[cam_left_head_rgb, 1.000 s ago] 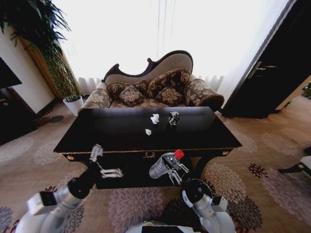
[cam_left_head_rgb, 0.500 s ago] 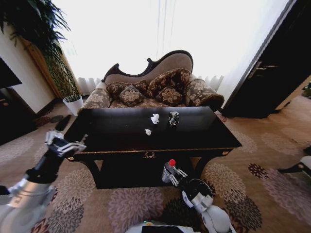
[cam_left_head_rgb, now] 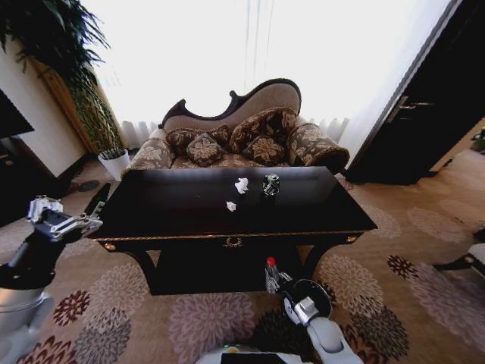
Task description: Move to the front of the table and place the trash on the table into the trash bin.
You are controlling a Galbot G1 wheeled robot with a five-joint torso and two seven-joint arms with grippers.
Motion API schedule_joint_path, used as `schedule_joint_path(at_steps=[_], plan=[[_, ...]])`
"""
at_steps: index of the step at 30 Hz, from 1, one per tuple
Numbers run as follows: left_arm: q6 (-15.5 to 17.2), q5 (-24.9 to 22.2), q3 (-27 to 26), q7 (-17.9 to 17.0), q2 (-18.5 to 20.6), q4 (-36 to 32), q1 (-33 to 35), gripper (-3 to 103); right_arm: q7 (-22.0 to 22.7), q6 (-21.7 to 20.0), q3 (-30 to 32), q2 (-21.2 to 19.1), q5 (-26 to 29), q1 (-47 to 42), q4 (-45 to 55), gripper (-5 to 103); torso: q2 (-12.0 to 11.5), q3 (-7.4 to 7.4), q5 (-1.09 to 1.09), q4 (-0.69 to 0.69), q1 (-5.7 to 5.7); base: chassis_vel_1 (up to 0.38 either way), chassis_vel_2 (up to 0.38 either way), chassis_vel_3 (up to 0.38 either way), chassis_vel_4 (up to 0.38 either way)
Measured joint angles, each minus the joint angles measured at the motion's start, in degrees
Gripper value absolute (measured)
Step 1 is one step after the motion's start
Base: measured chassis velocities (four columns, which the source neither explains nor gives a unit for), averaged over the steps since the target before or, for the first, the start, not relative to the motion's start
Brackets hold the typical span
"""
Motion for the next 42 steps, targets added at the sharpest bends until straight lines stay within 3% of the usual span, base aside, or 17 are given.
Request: schedule_joint_path(at_steps=[5,12,18,28,35,42], plan=[[0.0,0.3,-0.3,0.0,0.0,-0.2,0.9,100,2.3,-0.4,-0.8,-1.6,2.8,2.5,-8.5,24,0.0,0.0,-0.01,-0.01,0.0,0.0,0.0,0.0,0.0],[0.3,0.4,-1.3,0.1,2.0,-0.3,1.0,100,5.4,-3.0,-2.0,-2.1,8.0,4.5,-11.4,24,0.0,0.0,0.0,-0.01,0.0,0.0,0.0,0.0,0.0],[0.6,0.5,-1.8,0.1,1.4,-1.5,2.6,100,6.0,-3.7,-2.4,-2.5,9.9,7.7,-15.4,24,0.0,0.0,0.0,0.0,0.0,0.0,0.0,0.0,0.0],[0.6,-1.0,-5.0,-0.2,1.0,-1.9,4.2,100,7.4,-4.0,-2.2,-4.5,8.5,14.2,-23.9,24,0.0,0.0,0.0,0.0,0.0,0.0,0.0,0.0,0.0],[0.5,-0.8,-5.1,-0.2,0.3,-1.4,4.3,100,9.9,-5.6,0.3,-4.9,2.7,17.5,-29.4,24,0.0,0.0,-0.01,0.0,0.0,0.0,0.0,0.0,0.0],[0.3,-1.1,-5.5,-0.1,0.8,-0.4,3.5,100,10.5,-6.2,2.8,-5.3,0.5,16.8,-32.2,24,0.0,0.0,0.0,-0.01,0.0,0.0,0.0,0.0,0.0]])
